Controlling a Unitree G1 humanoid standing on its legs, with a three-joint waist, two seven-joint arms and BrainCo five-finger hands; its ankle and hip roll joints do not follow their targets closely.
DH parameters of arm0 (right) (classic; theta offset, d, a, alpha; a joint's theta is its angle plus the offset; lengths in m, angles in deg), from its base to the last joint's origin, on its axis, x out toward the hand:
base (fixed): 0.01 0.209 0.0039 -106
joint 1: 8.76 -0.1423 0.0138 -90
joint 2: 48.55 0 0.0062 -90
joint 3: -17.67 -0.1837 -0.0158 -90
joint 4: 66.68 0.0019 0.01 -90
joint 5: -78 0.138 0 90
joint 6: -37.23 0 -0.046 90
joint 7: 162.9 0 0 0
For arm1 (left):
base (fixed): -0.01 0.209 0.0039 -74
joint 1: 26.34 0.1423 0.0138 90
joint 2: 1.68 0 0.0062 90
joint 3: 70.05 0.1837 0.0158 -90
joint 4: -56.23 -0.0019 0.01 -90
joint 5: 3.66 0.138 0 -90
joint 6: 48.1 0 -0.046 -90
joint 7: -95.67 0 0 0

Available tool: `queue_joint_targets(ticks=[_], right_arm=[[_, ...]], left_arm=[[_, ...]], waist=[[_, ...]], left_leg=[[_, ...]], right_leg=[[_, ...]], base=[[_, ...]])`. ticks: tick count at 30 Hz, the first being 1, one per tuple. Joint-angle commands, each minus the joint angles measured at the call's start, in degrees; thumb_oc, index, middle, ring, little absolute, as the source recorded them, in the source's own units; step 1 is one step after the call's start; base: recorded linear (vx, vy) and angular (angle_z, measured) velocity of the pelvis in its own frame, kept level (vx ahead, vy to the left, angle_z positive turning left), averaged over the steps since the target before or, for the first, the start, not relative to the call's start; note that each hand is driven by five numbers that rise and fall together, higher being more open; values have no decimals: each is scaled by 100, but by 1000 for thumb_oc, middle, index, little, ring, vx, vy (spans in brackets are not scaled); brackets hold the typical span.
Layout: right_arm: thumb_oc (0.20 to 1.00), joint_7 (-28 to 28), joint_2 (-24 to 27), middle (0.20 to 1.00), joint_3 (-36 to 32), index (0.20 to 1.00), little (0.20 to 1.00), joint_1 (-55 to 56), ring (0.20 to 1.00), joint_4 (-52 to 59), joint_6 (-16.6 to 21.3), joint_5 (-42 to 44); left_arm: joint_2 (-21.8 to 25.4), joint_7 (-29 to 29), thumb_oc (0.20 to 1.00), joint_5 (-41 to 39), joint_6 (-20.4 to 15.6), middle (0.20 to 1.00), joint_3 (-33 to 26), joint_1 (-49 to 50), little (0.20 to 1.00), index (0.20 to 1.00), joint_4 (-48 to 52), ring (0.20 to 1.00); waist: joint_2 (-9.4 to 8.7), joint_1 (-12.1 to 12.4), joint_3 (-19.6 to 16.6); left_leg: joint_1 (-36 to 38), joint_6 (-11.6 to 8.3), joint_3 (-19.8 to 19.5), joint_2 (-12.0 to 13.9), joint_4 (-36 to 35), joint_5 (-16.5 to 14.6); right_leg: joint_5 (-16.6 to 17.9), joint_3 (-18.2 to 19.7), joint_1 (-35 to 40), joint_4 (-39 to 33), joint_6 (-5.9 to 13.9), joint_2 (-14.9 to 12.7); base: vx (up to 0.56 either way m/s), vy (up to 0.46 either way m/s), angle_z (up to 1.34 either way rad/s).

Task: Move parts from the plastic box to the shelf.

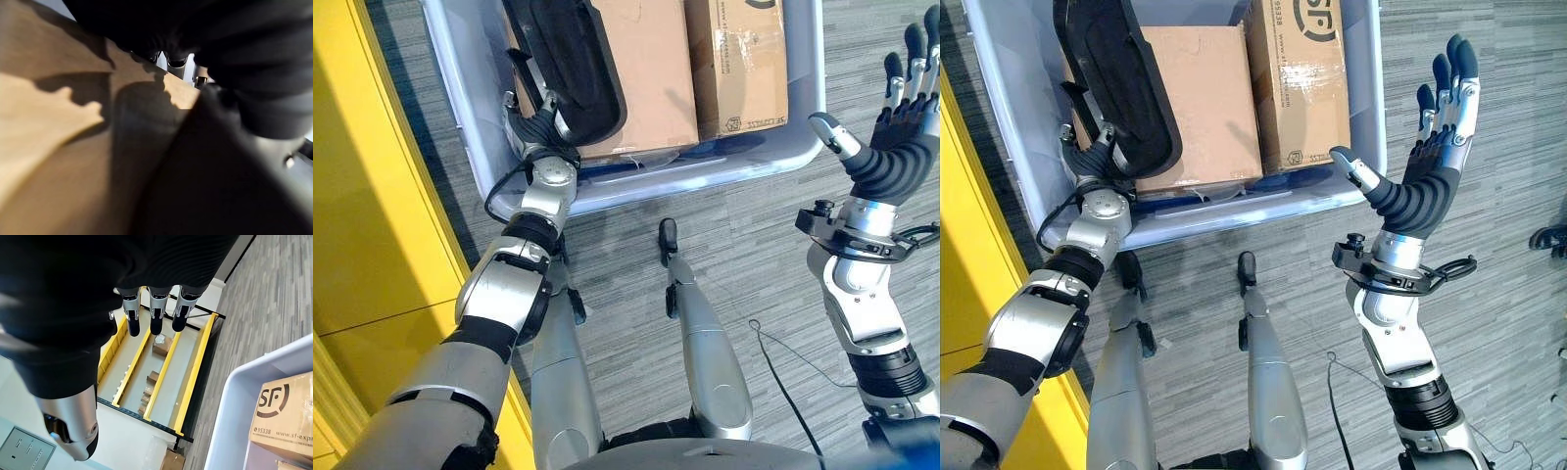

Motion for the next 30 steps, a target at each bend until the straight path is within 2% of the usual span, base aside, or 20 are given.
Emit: queue_joint_targets(ticks=[1, 13, 21, 23, 25, 30], right_arm=[[1000, 9, 142, 1000, -571, 1000, 1000, -160, 1000, 221, 246, -23], [1000, 159, 91, 1000, -561, 1000, 1000, -111, 1000, 124, 164, -78], [1000, 251, 49, 1000, -695, 1000, 1000, 121, 1000, 107, 52, -230], [1000, 319, -2, 1000, -847, 1000, 1000, 305, 1000, 82, -5, -308], [1000, 383, -16, 1000, -935, 1000, 1000, 379, 1000, 64, -18, -316], [1000, 492, -44, 1000, -1036, 1000, 1000, 461, 1000, 34, -49, -309]], left_arm=[[-200, -557, 200, 30, 389, 200, -108, -119, 200, 200, -587, 200], [-235, -662, 200, -71, 254, 200, -340, 617, 200, 200, -320, 200], [61, -555, 200, 204, 58, 200, -662, 1636, 200, 200, 1204, 200], [319, -465, 200, 711, -28, 200, -920, 2336, 200, 200, 2535, 200], [469, -479, 200, 1006, -53, 200, -1083, 2697, 200, 200, 3161, 200], [661, -589, 200, 1283, -111, 200, -1362, 3081, 200, 200, 3997, 200]], waist=[[-86, -56, 76], [111, 150, 75], [343, 383, 35], [488, 481, -72], [568, 534, -145], [684, 584, -272]], left_leg=[[131, -96, -134, 80, 476, -518], [645, -89, -146, 6, 293, -472], [1385, -87, -146, -43, 3, -424], [1695, -78, -137, -80, -153, -375], [1862, -76, -141, -80, -227, -375], [2148, -75, -131, -90, -404, -345]], right_leg=[[-37, -145, -76, 560, -171, 222], [-84, -227, 393, 574, -170, 151], [-116, -310, 1058, 456, -150, 67], [-127, -332, 1323, 393, -150, 18], [-150, -349, 1458, 362, -147, -3], [-189, -354, 1661, 285, -148, -21]], base=[[0, 0, 0], [2, 2, -1], [22, 1, 2], [64, 5, 2], [86, -6, 4], [41, 0, 2]])
